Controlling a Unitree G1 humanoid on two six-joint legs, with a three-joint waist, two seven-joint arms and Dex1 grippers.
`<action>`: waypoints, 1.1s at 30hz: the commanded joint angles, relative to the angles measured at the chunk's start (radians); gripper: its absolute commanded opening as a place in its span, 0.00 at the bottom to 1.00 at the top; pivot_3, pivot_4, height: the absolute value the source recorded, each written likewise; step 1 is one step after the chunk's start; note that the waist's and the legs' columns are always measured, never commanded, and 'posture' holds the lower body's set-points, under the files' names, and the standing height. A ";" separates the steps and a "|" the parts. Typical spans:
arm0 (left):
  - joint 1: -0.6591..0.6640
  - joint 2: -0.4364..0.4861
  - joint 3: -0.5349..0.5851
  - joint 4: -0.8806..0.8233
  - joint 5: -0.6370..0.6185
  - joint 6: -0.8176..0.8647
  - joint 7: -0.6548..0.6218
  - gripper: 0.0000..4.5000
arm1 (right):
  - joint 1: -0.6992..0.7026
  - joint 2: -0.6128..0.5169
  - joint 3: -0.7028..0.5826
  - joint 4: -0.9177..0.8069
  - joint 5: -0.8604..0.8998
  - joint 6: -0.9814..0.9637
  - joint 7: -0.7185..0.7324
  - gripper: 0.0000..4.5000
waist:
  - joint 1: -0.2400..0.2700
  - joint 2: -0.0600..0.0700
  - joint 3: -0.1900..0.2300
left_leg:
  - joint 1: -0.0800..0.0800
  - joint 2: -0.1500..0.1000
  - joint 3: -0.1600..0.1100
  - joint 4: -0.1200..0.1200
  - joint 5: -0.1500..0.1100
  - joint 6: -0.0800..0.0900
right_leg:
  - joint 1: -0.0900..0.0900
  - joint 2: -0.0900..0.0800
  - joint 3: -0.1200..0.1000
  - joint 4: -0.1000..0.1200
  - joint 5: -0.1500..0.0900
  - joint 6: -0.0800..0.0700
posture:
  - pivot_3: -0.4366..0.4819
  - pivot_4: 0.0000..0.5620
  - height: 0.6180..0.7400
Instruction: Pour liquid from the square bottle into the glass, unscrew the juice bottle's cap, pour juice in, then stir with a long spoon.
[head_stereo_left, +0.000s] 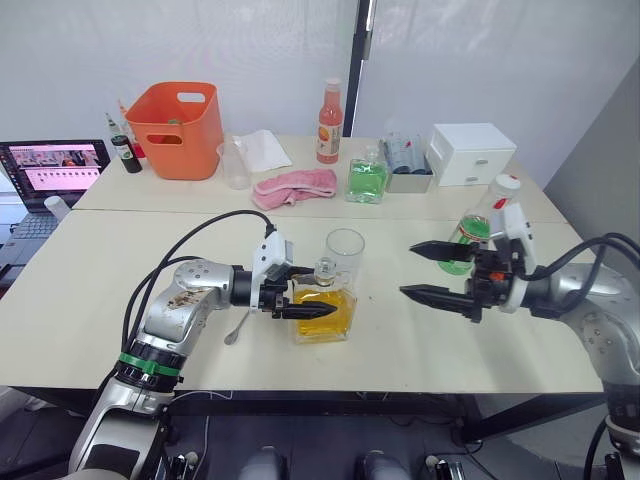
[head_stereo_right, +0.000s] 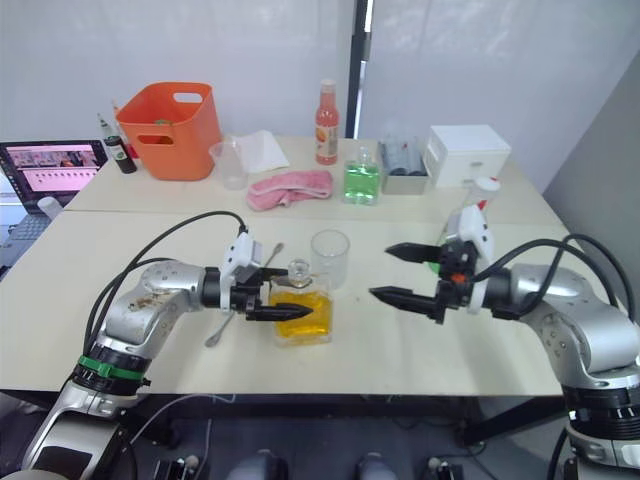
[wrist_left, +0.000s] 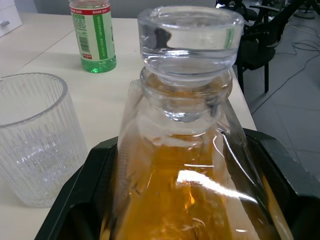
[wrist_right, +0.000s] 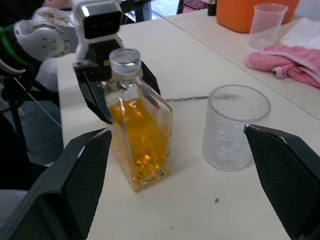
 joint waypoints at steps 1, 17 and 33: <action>-0.005 0.002 -0.005 0.003 0.017 -0.057 -0.017 0.63 | -0.064 0.031 0.049 -0.085 0.017 0.055 -0.068 1.00 | -0.001 0.000 0.000 | 0.000 0.000 0.000 0.000 0.000 0.000 | 0.000 0.000 0.000 0.000 0.000 0.000 | 0.48 0.27 0.79; -0.010 -0.008 -0.013 0.030 0.039 -0.127 -0.039 0.63 | -0.230 0.204 0.257 -0.103 -0.061 0.144 -0.235 1.00 | 0.001 0.000 0.000 | 0.000 0.000 0.000 0.000 0.000 0.000 | 0.000 0.000 0.000 0.001 0.000 0.000 | 0.48 0.27 0.79; -0.006 0.003 -0.014 0.026 0.040 -0.125 -0.044 0.63 | -0.255 0.266 0.265 -0.057 -0.095 0.132 -0.212 0.23 | -0.001 0.000 0.000 | 0.000 0.000 0.000 0.000 0.000 0.000 | 0.000 0.000 0.000 0.001 0.000 0.000 | 0.48 0.27 0.79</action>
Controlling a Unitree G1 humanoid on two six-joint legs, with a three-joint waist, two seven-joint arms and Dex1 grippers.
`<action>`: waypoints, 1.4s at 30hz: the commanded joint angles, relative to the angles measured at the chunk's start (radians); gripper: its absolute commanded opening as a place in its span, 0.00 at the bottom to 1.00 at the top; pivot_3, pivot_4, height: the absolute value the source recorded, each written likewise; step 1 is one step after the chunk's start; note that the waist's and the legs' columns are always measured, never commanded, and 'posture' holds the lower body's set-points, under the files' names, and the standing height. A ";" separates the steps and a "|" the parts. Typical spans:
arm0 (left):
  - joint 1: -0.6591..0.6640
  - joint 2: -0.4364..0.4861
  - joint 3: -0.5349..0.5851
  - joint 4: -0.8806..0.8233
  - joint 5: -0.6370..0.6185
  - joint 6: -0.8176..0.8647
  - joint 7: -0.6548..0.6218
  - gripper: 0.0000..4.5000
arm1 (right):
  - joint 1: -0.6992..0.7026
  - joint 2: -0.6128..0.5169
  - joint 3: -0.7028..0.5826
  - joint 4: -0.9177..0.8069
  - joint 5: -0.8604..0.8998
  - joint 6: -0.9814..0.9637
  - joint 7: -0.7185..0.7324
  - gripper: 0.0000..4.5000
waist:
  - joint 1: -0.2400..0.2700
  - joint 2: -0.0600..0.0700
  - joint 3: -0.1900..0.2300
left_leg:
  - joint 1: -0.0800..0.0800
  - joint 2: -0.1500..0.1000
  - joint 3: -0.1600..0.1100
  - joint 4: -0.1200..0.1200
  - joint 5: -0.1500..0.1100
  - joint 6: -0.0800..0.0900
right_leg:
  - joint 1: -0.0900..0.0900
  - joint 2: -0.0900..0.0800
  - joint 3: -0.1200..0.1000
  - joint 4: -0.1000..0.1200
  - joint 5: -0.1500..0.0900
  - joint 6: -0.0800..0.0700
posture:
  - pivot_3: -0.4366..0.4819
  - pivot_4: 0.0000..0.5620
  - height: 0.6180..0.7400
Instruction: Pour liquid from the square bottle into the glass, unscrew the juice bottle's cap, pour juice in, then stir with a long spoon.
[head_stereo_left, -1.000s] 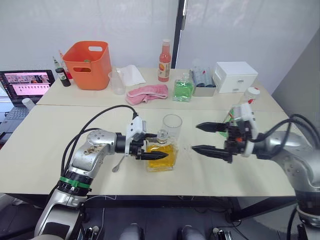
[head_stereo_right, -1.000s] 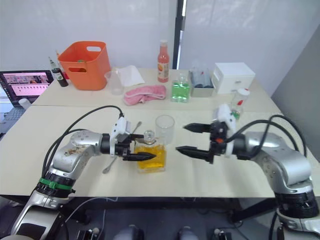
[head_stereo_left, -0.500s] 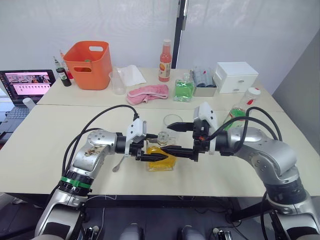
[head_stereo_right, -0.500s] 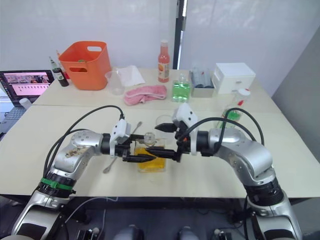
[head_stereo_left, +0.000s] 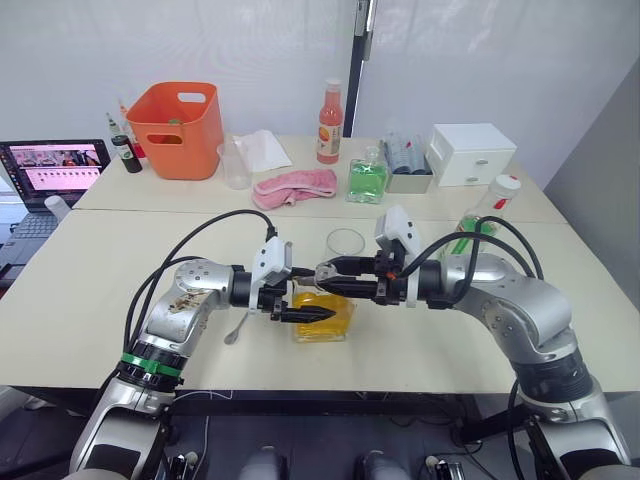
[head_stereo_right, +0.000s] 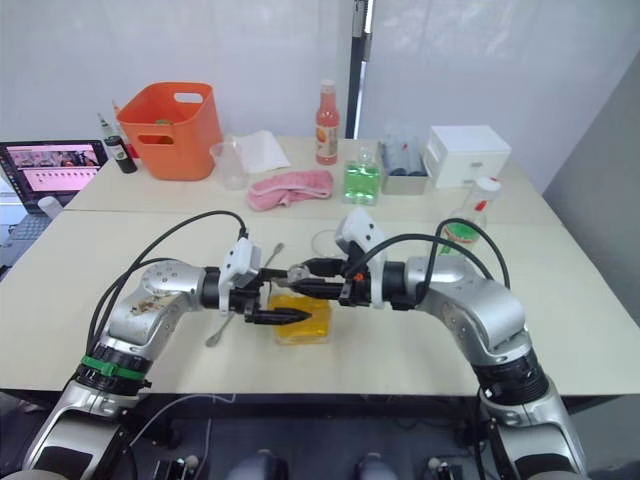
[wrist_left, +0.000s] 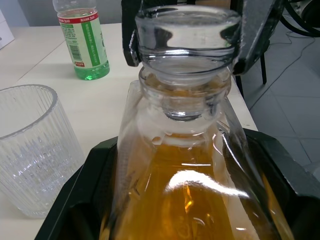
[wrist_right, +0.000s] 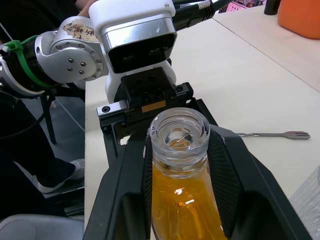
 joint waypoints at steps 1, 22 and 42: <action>-0.007 0.005 -0.003 -0.015 0.008 -0.007 -0.002 0.63 | -0.026 0.007 -0.023 -0.023 0.016 -0.007 0.004 0.23 | -0.001 0.000 0.000 | 0.000 0.000 0.000 0.000 0.000 0.000 | 0.000 0.000 0.000 0.000 0.000 0.000 | 0.48 0.27 0.79; -0.007 0.006 -0.005 -0.015 0.006 0.000 -0.004 0.63 | -0.032 0.036 -0.053 -0.058 0.068 0.031 -0.016 0.77 | -0.001 0.000 0.000 | 0.000 0.000 0.000 0.000 0.000 0.000 | 0.000 0.000 0.000 0.000 0.000 0.000 | 0.48 0.27 0.79; 0.002 0.010 -0.006 -0.029 0.006 0.009 -0.005 0.63 | -0.034 0.056 -0.054 -0.045 0.086 0.038 -0.045 0.00 | -0.001 0.000 0.000 | 0.000 0.000 0.000 0.000 0.000 0.000 | 0.000 0.000 0.000 0.000 0.000 0.000 | 0.48 0.27 0.79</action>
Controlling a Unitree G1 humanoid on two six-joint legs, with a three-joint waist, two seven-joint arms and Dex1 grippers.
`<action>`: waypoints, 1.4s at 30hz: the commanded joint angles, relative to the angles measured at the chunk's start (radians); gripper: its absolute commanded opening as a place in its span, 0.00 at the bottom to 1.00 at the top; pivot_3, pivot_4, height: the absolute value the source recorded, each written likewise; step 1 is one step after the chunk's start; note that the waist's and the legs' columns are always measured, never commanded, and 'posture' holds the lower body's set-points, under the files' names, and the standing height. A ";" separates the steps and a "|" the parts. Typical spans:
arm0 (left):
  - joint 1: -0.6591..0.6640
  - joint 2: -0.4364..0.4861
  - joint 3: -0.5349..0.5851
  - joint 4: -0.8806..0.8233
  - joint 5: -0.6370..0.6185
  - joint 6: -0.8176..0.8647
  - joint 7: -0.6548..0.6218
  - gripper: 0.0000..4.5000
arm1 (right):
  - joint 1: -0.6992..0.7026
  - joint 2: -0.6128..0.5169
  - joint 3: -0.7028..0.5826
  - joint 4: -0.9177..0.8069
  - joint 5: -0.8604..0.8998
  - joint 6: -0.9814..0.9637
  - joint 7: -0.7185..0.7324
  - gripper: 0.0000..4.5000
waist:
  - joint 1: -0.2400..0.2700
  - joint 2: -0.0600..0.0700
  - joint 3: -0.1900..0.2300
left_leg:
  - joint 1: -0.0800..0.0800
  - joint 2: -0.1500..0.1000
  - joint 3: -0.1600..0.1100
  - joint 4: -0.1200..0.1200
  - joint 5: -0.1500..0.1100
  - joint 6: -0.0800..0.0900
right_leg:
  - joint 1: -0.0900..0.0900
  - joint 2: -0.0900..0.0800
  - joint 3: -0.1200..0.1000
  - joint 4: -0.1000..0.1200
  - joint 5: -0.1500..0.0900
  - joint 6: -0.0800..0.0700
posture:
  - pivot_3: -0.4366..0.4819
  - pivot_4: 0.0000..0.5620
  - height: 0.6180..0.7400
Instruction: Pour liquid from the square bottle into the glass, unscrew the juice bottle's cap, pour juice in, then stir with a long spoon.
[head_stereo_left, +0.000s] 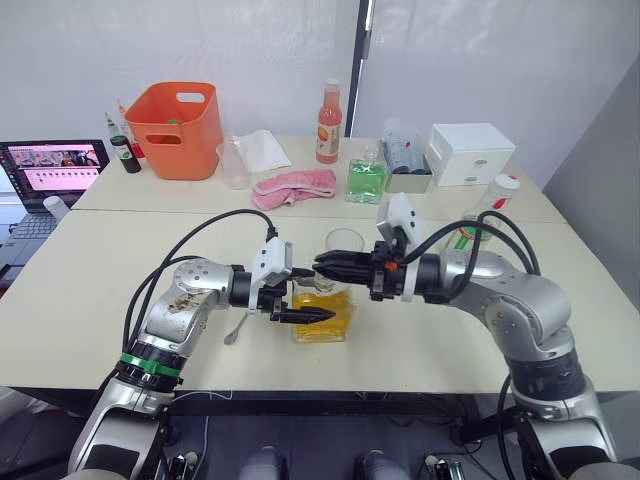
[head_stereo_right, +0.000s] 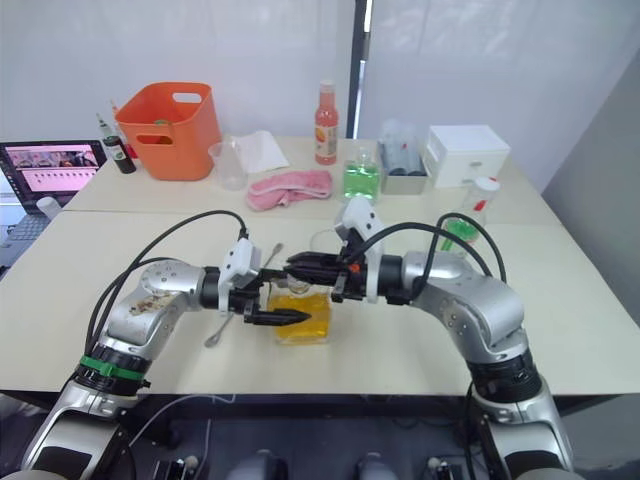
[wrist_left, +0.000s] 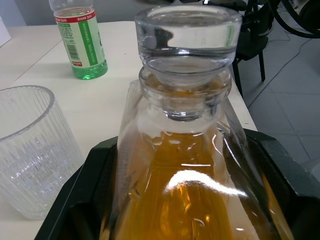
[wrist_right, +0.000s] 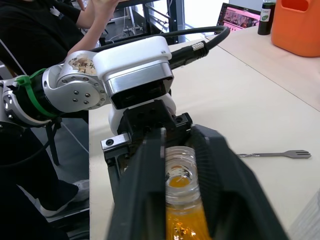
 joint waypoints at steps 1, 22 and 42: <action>0.001 0.006 -0.004 -0.018 0.005 0.005 0.001 0.63 | -0.017 0.003 -0.011 -0.028 0.017 -0.003 0.006 0.00 | 0.000 0.000 0.000 | 0.000 0.000 0.000 0.000 0.000 0.000 | 0.000 0.000 0.000 0.000 0.000 0.000 | 0.48 0.27 0.79; -0.009 0.005 -0.005 -0.008 0.006 0.011 -0.003 0.63 | 0.010 -0.001 0.012 -0.066 -0.029 -0.034 -0.003 0.48 | 0.000 0.000 0.000 | 0.000 0.000 0.000 0.000 0.000 0.000 | 0.000 0.000 0.000 0.000 0.000 0.000 | 0.48 0.27 0.79; -0.019 0.005 -0.002 0.002 0.005 0.014 -0.008 0.63 | 0.026 -0.007 0.026 -0.100 -0.051 -0.056 0.012 0.66 | 0.000 0.000 0.000 | 0.000 0.000 0.000 0.000 0.000 0.000 | 0.000 0.000 0.000 0.000 0.000 0.000 | 0.48 0.27 0.79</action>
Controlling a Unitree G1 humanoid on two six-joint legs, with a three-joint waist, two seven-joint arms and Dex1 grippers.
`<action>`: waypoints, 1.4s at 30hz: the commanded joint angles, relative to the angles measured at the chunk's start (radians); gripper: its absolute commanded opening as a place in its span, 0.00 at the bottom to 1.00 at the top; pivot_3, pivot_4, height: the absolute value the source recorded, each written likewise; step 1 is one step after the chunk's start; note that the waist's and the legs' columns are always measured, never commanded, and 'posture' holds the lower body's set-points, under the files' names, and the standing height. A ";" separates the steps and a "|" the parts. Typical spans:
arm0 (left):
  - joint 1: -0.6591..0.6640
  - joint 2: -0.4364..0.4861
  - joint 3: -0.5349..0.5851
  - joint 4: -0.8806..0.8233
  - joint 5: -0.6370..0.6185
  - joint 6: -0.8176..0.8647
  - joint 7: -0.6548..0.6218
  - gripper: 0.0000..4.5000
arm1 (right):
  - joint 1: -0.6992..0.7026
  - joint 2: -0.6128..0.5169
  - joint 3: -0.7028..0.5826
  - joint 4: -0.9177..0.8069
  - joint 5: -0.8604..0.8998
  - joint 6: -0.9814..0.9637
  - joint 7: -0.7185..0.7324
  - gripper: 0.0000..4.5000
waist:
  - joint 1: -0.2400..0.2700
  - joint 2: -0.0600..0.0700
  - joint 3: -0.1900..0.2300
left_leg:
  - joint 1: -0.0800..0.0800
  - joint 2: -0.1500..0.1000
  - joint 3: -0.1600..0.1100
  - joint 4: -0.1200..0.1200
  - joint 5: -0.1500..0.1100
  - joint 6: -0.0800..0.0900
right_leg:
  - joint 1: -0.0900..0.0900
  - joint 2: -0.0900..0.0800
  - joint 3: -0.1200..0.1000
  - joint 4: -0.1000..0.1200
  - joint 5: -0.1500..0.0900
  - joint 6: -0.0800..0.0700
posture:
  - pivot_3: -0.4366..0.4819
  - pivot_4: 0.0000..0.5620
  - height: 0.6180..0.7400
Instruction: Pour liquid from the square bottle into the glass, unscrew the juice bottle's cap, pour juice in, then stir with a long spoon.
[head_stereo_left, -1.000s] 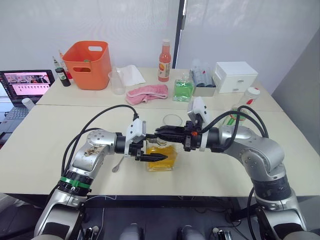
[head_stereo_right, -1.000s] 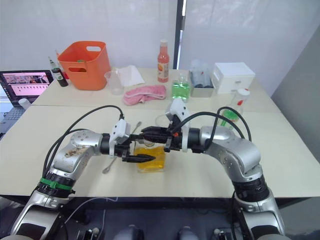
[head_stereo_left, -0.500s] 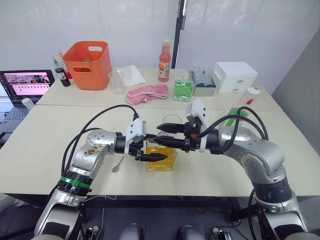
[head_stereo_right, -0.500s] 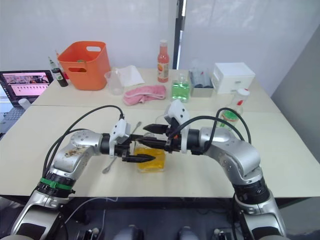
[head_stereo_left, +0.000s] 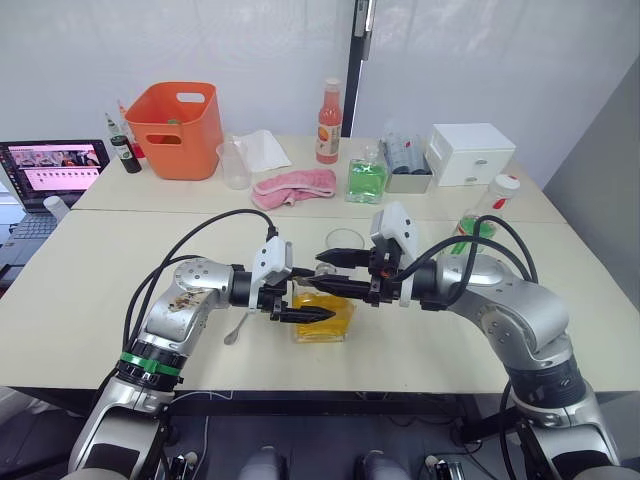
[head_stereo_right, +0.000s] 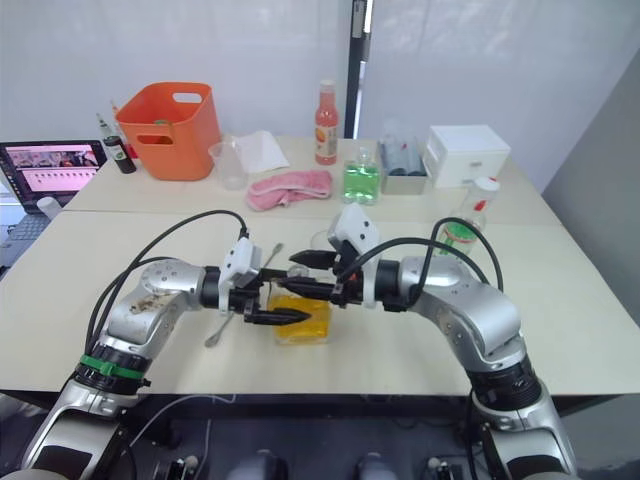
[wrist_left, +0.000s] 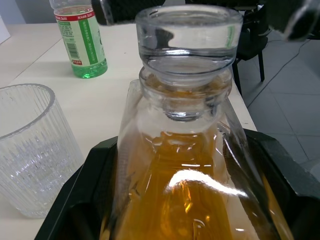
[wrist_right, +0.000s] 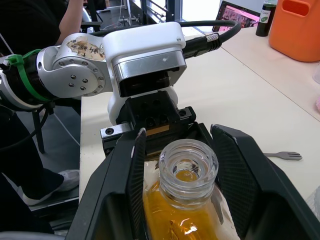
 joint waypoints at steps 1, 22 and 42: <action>-0.012 0.005 -0.002 -0.003 0.005 0.003 -0.004 0.63 | 0.000 0.007 -0.013 -0.049 0.025 -0.006 0.003 0.75 | 0.000 0.000 0.000 | 0.000 0.000 0.000 0.000 0.000 0.000 | 0.000 0.000 0.000 0.000 0.000 0.000 | 0.48 0.27 0.79; -0.006 0.008 -0.002 -0.013 0.004 0.007 0.000 0.63 | 0.001 0.033 -0.019 0.000 0.015 -0.006 -0.010 0.57 | 0.000 0.000 0.000 | 0.000 0.000 0.000 0.000 0.000 0.000 | 0.000 0.000 0.000 0.000 0.000 0.000 | 0.48 0.27 0.79; 0.000 0.013 -0.004 -0.010 0.003 0.006 -0.007 0.63 | -0.111 0.049 -0.156 -0.059 0.138 0.032 -0.065 0.23 | -0.001 0.002 0.001 | -0.004 0.000 0.000 0.000 0.000 0.000 | -0.003 0.000 0.000 0.000 0.000 0.000 | 0.48 0.27 0.79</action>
